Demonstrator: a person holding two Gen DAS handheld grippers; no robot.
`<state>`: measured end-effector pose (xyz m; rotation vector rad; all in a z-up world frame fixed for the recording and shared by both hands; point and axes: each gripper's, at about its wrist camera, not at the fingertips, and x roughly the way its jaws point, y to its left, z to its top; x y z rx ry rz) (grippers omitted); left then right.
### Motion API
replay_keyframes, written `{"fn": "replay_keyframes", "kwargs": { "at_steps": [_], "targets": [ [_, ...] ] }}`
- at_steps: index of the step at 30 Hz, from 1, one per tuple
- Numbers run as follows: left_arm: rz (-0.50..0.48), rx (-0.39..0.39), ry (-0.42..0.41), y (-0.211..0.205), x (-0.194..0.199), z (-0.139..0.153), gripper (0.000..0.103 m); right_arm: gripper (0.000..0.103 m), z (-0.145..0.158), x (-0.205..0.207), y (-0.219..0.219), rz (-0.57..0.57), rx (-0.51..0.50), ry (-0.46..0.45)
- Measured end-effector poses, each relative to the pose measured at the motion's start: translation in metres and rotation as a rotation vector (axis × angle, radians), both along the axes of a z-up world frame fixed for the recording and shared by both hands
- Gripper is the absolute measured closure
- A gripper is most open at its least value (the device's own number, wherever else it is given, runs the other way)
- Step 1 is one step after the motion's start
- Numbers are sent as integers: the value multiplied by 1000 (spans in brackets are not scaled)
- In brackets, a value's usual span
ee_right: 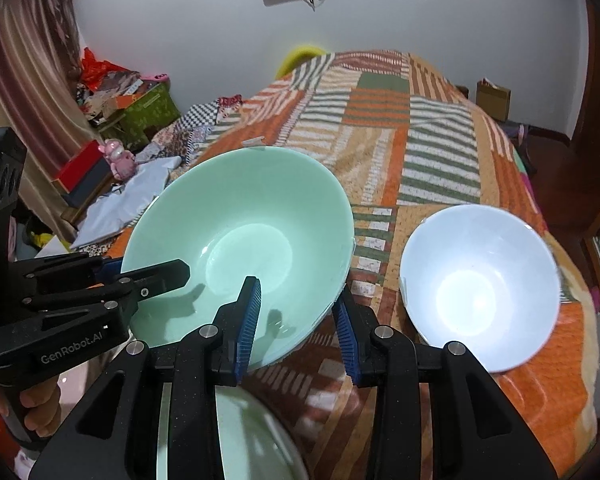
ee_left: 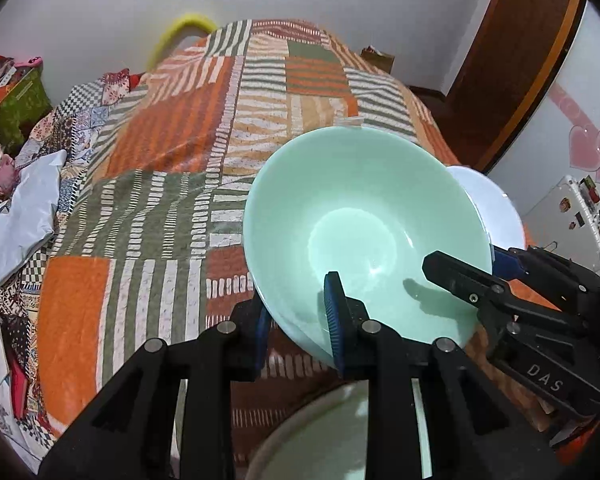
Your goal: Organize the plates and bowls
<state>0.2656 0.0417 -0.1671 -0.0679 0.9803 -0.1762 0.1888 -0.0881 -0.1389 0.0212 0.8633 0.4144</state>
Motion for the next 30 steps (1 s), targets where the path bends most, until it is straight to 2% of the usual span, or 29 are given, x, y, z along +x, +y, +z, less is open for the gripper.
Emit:
{"fn": "replay_keyframes", "kwargs": {
  "at_steps": [13, 30],
  "targets": [
    [43, -53, -85, 9, -63, 42, 78, 70, 34, -49, 9, 21, -3, -87],
    [127, -101, -115, 38, -137, 51, 78, 70, 38, -95, 40, 84, -1, -124]
  ]
}}
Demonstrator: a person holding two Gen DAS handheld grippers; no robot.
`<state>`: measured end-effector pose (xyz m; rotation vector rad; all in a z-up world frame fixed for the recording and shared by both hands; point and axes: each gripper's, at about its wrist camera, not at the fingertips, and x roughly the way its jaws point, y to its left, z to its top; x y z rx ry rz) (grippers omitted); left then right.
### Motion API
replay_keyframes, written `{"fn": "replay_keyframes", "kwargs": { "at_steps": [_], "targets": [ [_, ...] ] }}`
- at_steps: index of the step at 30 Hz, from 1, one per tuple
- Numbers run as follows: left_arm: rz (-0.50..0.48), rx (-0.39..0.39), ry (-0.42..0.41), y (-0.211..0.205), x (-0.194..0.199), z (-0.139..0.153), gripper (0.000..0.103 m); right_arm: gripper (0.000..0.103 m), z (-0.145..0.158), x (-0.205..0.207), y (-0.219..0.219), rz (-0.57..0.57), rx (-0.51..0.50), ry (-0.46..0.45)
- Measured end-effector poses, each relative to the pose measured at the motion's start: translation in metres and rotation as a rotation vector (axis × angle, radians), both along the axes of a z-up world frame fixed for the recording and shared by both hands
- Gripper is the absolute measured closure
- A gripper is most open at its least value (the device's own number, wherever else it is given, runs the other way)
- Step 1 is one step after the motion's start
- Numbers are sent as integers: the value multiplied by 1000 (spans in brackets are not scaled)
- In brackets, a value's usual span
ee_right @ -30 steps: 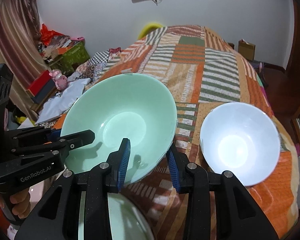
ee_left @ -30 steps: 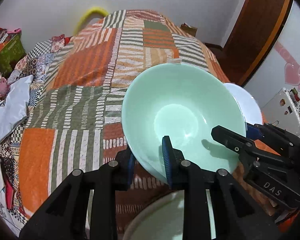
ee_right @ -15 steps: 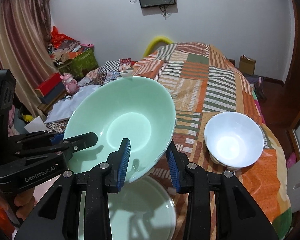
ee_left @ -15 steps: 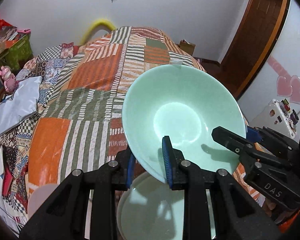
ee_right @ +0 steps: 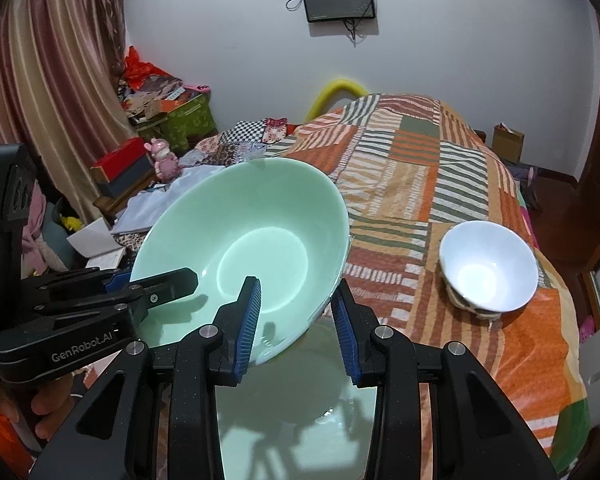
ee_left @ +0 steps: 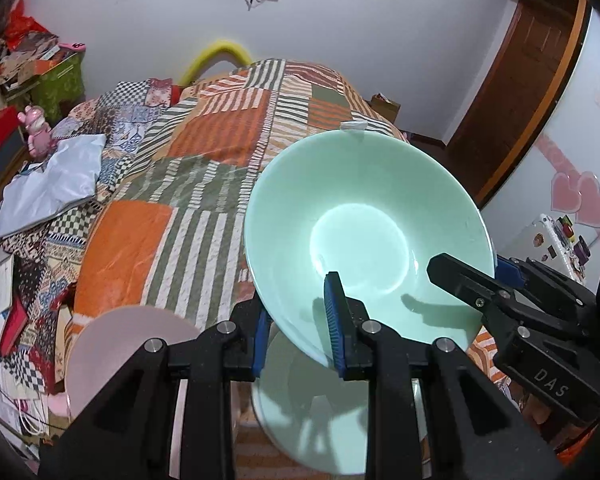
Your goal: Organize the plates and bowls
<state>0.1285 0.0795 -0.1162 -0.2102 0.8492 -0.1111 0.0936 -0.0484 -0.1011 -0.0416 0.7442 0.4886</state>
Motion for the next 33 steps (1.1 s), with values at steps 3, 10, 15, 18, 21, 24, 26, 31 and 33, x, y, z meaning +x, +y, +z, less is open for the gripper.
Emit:
{"fn": "replay_keyframes", "kwargs": {
  "at_steps": [3, 10, 15, 18, 21, 24, 26, 31, 33],
  "targets": [
    [15, 1, -5, 8, -11, 0, 78, 70, -3, -5, 9, 14, 8, 9],
    [53, -4, 0, 28, -33, -4, 78, 70, -7, -20, 31, 49, 2, 12],
    [81, -8, 5, 46, -50, -7, 78, 70, -11, -29, 50, 84, -5, 20],
    [105, -3, 7, 59, -60, -9, 78, 70, -16, -32, 62, 108, -8, 32],
    [126, -2, 13, 70, -68, -11, 78, 70, -21, -35, 75, 129, -7, 47],
    [150, 2, 20, 82, -75, -15, 78, 70, -26, -37, 86, 149, -12, 58],
    [166, 2, 26, 91, -80, -18, 78, 70, -30, -39, 94, 166, -16, 68],
    [194, -5, 47, 106, -88, -29, 78, 70, -40, -41, 105, 191, -21, 105],
    [201, -10, 56, 111, -92, -35, 78, 70, -45, -42, 110, 198, -31, 121]
  ]
}}
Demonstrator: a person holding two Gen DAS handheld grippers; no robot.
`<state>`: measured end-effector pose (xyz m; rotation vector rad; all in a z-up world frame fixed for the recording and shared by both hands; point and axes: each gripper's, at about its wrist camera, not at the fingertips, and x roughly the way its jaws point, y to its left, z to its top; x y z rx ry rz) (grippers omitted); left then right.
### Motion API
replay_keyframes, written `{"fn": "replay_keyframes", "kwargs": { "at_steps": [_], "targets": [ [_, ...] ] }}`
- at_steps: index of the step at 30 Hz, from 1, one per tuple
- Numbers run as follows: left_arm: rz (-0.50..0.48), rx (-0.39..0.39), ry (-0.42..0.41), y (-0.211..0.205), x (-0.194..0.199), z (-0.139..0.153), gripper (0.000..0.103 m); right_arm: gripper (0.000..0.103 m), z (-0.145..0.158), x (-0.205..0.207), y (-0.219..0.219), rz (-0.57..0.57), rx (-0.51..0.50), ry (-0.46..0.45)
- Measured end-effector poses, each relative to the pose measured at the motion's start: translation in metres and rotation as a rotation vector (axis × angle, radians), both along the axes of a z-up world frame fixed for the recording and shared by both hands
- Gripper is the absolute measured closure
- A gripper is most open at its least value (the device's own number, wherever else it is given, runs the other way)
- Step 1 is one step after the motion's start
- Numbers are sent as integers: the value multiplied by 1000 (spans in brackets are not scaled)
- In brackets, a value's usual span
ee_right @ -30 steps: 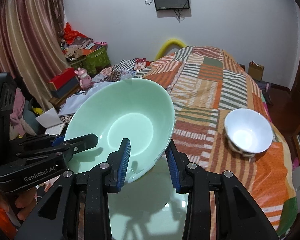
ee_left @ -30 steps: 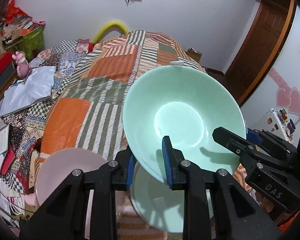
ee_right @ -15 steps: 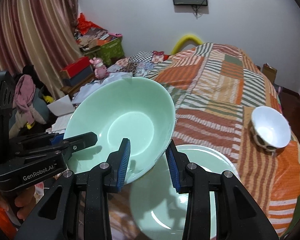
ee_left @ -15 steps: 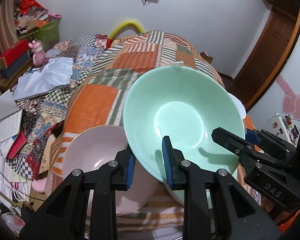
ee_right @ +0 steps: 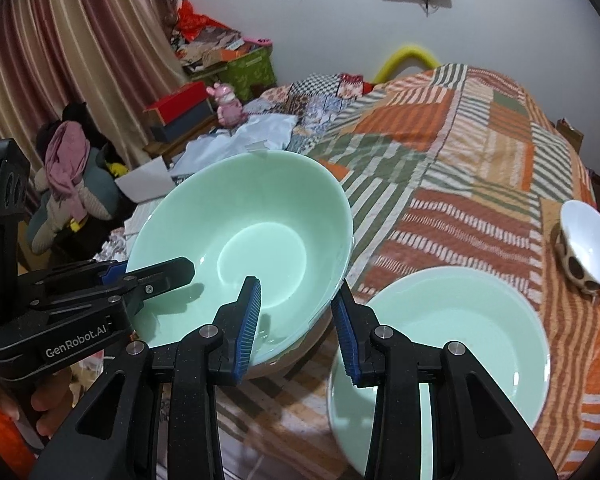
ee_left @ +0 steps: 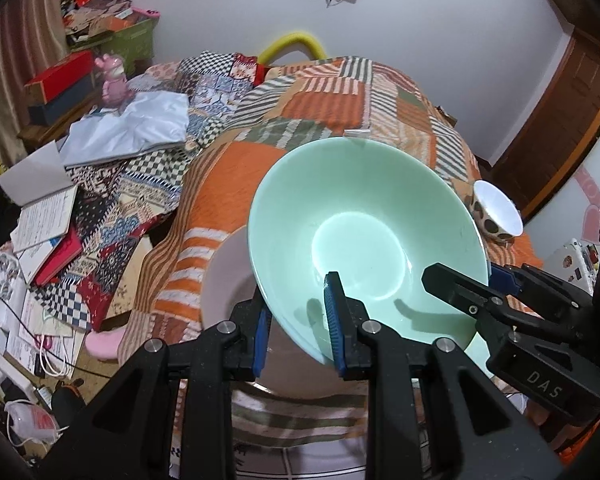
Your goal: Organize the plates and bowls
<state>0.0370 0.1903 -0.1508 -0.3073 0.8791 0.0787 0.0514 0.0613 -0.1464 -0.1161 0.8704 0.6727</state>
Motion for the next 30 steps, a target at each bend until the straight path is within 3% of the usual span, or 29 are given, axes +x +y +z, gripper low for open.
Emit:
{"fn": "replay_keyframes", "kwargs": {
  "at_steps": [11, 30],
  "targets": [
    [26, -35, 70, 17, -7, -32, 78, 70, -27, -2, 17, 21, -31, 86],
    [65, -45, 118, 26, -1, -52, 78, 70, -34, 7, 18, 38, -6, 140]
  ]
}}
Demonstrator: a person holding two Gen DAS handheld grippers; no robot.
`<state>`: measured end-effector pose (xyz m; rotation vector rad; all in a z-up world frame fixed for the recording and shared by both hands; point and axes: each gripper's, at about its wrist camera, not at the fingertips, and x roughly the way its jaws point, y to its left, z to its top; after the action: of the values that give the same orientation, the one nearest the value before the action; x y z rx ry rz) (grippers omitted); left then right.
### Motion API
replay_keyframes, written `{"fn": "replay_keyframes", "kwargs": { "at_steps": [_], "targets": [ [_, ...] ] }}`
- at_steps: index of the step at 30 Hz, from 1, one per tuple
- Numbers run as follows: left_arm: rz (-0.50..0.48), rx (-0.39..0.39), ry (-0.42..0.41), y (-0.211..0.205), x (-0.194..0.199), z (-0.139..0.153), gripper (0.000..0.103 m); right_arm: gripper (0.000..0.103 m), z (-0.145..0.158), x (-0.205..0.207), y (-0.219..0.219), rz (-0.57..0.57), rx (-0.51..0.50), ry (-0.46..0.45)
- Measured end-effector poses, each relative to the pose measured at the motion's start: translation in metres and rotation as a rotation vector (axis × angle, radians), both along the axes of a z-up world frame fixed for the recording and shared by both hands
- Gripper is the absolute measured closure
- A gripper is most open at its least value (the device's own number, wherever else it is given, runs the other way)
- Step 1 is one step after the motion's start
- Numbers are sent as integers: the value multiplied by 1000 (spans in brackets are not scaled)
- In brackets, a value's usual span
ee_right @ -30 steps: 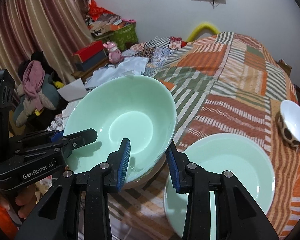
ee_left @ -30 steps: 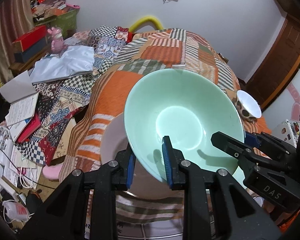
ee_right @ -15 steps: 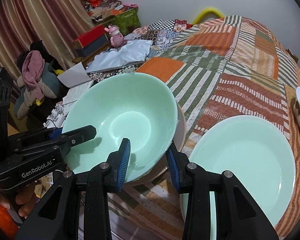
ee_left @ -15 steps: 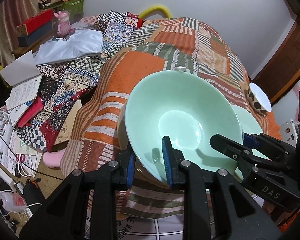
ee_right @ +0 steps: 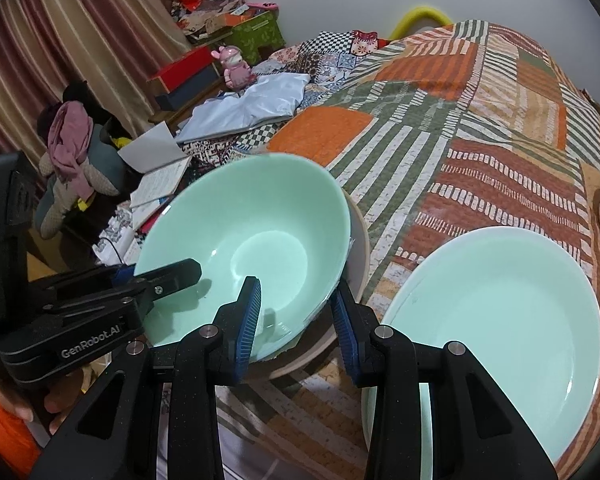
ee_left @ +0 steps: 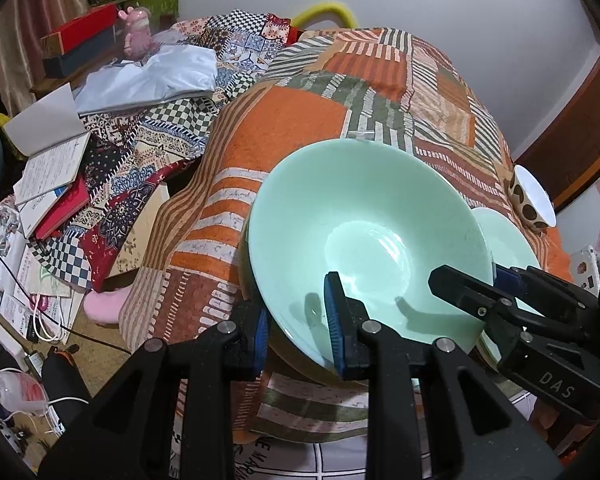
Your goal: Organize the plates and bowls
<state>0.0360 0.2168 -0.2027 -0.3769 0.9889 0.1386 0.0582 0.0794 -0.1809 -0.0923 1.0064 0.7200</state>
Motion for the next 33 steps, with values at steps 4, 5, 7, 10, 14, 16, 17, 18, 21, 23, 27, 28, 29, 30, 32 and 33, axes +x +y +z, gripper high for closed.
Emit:
{"fn": "replay_keyframes", "kwargs": {
  "at_steps": [4, 5, 7, 10, 14, 16, 17, 18, 21, 23, 27, 28, 29, 30, 32, 33],
  "targets": [
    [3, -10, 10, 1, 3, -2, 78, 69, 3, 2, -7, -3, 25, 13],
    [6, -9, 12, 0, 4, -3, 78, 69, 4, 2, -8, -6, 26, 9],
    [9, -4, 14, 0, 4, -3, 78, 67, 6, 1, -11, -9, 28, -1],
    [15, 5, 11, 0, 4, -4, 78, 67, 9, 0, -14, -2, 39, -10],
    [8, 34, 23, -2, 6, 1, 78, 67, 18, -2, -22, -3, 40, -48],
    [13, 51, 32, -4, 7, 5, 78, 67, 25, -2, -29, -4, 47, -69],
    [20, 65, 30, -5, 6, 8, 78, 67, 28, -2, -34, -7, 53, -75],
    [30, 90, 24, -6, 5, 14, 78, 67, 32, -2, -39, -11, 60, -82],
    [36, 132, 1, -9, 2, 30, 78, 67, 43, -2, -54, -28, 76, -113],
    [32, 144, -19, -12, 0, 41, 78, 67, 50, -3, -65, -42, 77, -141],
    [9, 166, -80, -30, -3, 67, 78, 67, 63, -1, -87, -70, 77, -184],
    [-3, 171, -98, -38, -3, 75, 77, 67, 67, -1, -92, -78, 83, -194],
    [-14, 174, -114, -45, -2, 80, 74, 67, 71, 0, -100, -85, 89, -204],
    [-22, 174, -127, -51, -1, 85, 72, 67, 75, 0, -104, -91, 92, -211],
    [-44, 172, -161, -67, 1, 95, 65, 67, 84, 1, -117, -107, 99, -235],
    [-57, 172, -177, -75, 3, 100, 65, 67, 87, 2, -123, -114, 100, -246]
  ]
}}
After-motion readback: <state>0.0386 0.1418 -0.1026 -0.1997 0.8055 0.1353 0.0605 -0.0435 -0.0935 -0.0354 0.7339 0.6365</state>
